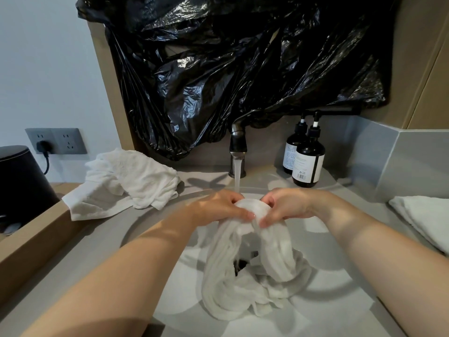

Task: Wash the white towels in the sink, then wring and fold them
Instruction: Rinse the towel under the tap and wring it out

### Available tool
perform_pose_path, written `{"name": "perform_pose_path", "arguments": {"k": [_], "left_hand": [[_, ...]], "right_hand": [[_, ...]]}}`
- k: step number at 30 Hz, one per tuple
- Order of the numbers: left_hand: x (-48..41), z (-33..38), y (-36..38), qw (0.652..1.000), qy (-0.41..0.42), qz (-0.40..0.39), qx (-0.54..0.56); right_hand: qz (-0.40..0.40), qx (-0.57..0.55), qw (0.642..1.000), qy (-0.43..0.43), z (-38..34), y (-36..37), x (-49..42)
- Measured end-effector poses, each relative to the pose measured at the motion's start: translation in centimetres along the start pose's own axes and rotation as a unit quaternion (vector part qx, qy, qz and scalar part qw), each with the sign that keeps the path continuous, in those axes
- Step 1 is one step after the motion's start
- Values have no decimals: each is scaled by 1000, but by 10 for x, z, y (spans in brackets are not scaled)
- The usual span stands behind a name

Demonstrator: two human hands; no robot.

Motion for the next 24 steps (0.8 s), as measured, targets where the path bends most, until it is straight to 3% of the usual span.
{"name": "perform_pose_path", "arguments": {"k": [4, 9, 17, 24], "left_hand": [[-3, -5, 2, 1000, -4, -4, 0], [-5, -11, 2, 999, -3, -5, 36], [-1, -37, -13, 996, -61, -17, 57], [16, -7, 1, 994, -42, -74, 62]], "right_hand": [[-23, 7, 1000, 15, 3, 6, 1], [-65, -133, 988, 52, 2, 15, 4], [141, -244, 959, 37, -19, -12, 6], [201, -365, 909, 0, -51, -37, 30]]}}
Point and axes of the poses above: each hand's wrist, its own x-axis away from the middle knuckle, its own y-axis out of the palm, z = x × y, the point moved 7 cm from there along -x, towards the middle knuckle, and after that the axes turned 14 degrees about z, right-handed, at the moved point
